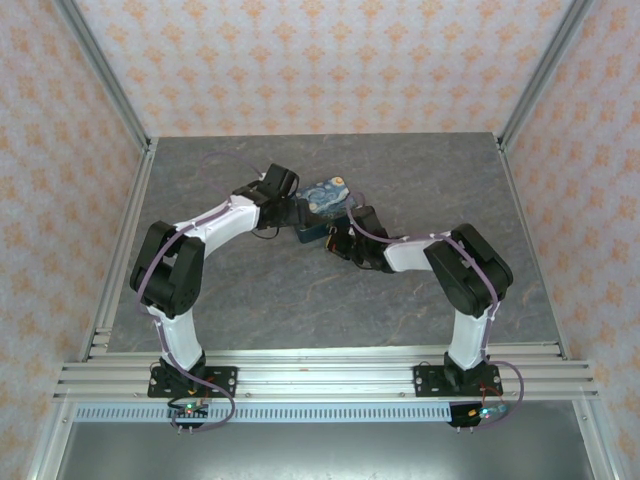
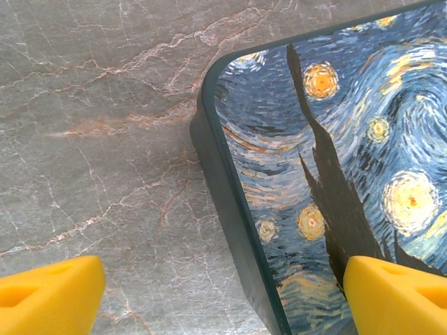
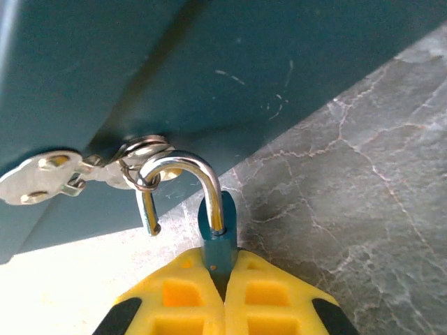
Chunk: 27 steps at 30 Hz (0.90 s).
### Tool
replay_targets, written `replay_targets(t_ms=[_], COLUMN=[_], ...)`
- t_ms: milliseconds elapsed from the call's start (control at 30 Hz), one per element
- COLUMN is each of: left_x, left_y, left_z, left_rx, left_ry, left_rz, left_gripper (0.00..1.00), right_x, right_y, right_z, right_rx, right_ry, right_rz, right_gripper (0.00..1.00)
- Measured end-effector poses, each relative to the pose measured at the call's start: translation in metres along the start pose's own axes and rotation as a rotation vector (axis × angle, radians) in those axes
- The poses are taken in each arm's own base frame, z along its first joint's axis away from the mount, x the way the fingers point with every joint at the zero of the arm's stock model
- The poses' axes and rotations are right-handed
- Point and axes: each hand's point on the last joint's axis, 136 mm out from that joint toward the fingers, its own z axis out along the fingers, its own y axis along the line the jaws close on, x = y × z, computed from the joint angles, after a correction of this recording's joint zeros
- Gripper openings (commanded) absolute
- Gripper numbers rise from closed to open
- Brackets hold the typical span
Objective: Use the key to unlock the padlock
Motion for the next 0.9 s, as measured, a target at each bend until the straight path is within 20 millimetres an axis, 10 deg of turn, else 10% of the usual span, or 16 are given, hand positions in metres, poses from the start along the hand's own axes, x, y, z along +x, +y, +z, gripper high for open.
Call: replay_targets(t_ms=[900], left_x=[-0.006], left_y=[-0.019], left_z=[0.015], left_rx=[0.095], left_ry=[-0.029], left_rz=[-0.030], left_gripper=[0.82], right_x=[-0.045], right_y=[-0.009], right_z=[0.003], right_rx=[0.019], right_ry=[-0.050], right_rz=[0.028], right_gripper=[0.00])
